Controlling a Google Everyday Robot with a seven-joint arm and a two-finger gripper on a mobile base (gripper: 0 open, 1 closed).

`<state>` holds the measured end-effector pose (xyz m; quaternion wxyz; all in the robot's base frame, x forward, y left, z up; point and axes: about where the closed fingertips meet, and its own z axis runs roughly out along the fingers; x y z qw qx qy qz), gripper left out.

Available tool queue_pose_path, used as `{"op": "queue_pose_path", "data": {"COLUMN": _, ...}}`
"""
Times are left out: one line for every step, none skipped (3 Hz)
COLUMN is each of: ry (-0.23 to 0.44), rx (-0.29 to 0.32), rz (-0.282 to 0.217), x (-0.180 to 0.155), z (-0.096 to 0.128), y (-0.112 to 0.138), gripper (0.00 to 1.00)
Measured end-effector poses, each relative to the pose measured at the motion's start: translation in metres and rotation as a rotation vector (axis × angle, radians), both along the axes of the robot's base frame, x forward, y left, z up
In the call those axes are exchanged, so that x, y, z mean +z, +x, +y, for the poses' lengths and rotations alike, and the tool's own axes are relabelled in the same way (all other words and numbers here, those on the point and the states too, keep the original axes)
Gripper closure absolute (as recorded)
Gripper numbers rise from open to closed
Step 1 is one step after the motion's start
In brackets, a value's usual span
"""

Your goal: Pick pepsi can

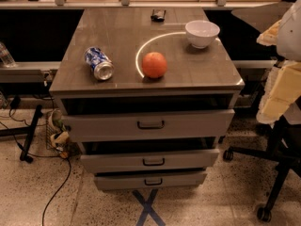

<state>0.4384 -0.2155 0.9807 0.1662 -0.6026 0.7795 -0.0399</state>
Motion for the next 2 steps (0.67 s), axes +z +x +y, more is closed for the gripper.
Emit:
{"op": "queue_pose_path", "data": {"ry": 0.0, "rx": 0.0, "rz": 0.0, "x": 0.0, "z": 0.0, "y": 0.0, "gripper": 0.0}}
{"op": "queue_pose_path", "data": {"ry": 0.043, "rx": 0.037, "rz": -0.016, "x": -0.005, "z": 0.026, "y": 0.025, "gripper": 0.0}}
